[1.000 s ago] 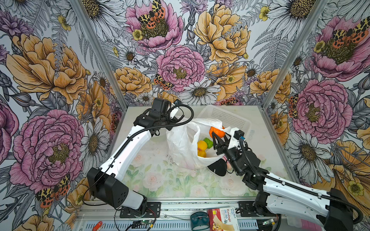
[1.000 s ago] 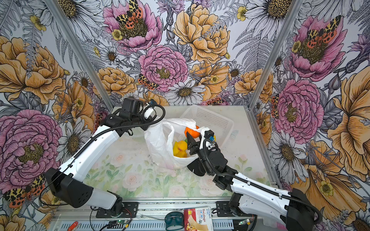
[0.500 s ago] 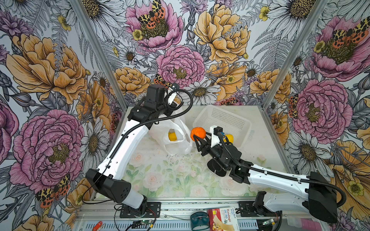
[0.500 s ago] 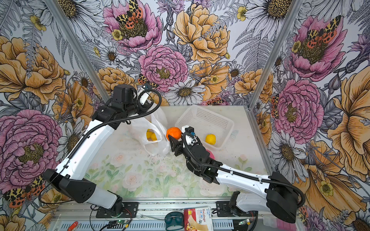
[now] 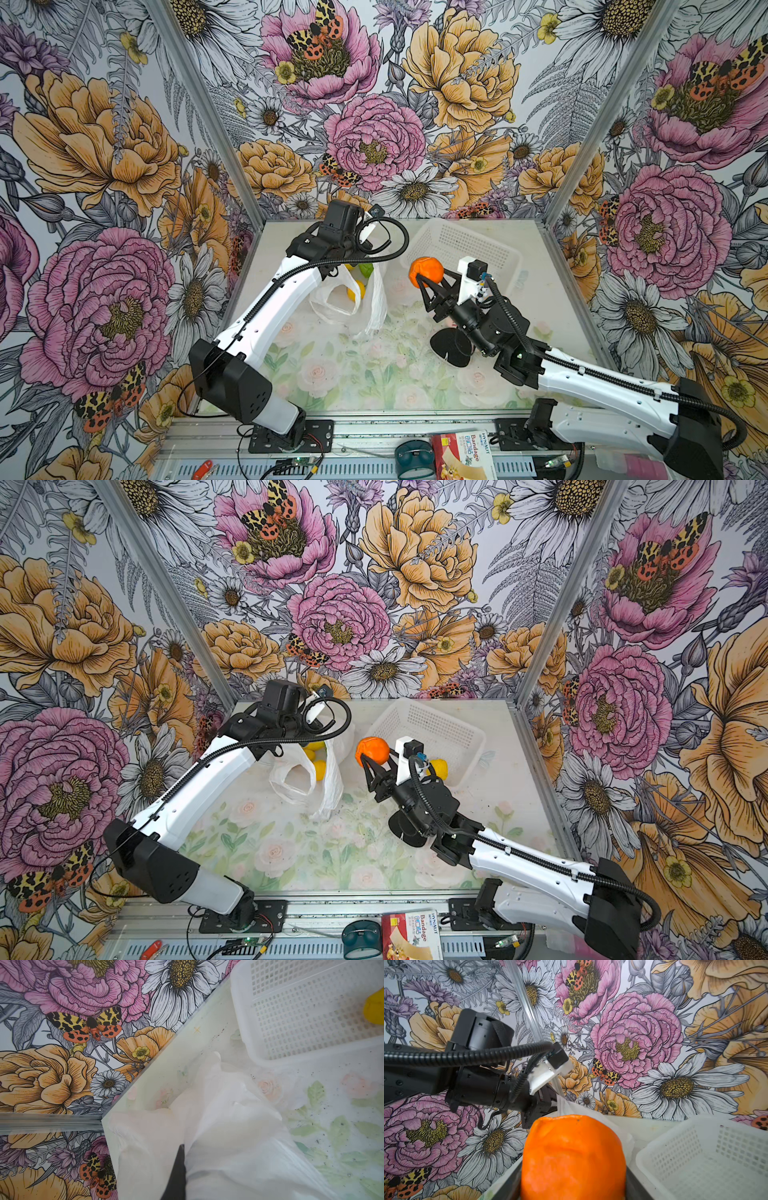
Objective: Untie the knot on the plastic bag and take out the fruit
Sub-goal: 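Carry the orange fruit over the white basket with the right gripper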
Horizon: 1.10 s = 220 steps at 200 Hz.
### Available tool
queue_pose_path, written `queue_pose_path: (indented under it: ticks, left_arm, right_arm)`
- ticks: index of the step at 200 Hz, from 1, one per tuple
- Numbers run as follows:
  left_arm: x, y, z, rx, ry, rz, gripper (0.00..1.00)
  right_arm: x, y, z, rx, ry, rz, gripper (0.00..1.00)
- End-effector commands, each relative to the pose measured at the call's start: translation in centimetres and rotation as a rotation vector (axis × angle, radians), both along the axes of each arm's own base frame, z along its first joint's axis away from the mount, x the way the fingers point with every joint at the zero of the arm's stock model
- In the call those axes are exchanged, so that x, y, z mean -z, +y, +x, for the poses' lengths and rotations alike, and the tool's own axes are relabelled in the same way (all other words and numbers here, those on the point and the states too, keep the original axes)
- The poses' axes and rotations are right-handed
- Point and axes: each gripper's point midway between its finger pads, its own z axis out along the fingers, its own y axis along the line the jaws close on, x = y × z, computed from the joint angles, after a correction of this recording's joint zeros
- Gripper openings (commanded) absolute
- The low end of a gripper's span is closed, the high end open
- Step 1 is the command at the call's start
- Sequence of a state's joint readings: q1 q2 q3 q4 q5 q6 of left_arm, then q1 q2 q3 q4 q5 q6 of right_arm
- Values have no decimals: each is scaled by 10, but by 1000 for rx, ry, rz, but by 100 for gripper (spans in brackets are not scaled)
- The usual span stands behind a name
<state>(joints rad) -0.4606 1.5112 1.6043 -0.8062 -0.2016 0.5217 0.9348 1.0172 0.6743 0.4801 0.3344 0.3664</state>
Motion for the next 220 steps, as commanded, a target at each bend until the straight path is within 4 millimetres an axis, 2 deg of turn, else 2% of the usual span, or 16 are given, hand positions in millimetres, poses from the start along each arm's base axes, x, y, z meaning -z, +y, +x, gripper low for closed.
queue_pose_path:
  ticks: [1, 38, 82, 125, 182, 203, 220]
  left_arm:
    - [-44, -6, -5, 9, -75, -89, 0]
    - [-58, -16, -11, 40, -67, -165, 0]
    - [-68, -20, -16, 75, -42, -272, 0]
    - [-36, -4, -3, 20, 20, -244, 0]
    - [33, 2, 5, 4, 150, -167, 0]
    - [43, 15, 7, -31, 160, -138, 0]
    - [41, 17, 2, -28, 143, -103, 0]
  right_arm:
    - [14, -35, 21, 128, 30, -4, 32]
    - [41, -79, 64, 252, 128, 6, 32]
    - [81, -101, 110, 301, 284, -9, 31]
    - [122, -103, 145, 300, 425, -41, 31]
    - [187, -112, 180, 334, 577, -108, 29]
    - [205, -116, 190, 345, 623, -132, 29]
    - [214, -116, 195, 341, 645, -137, 30]
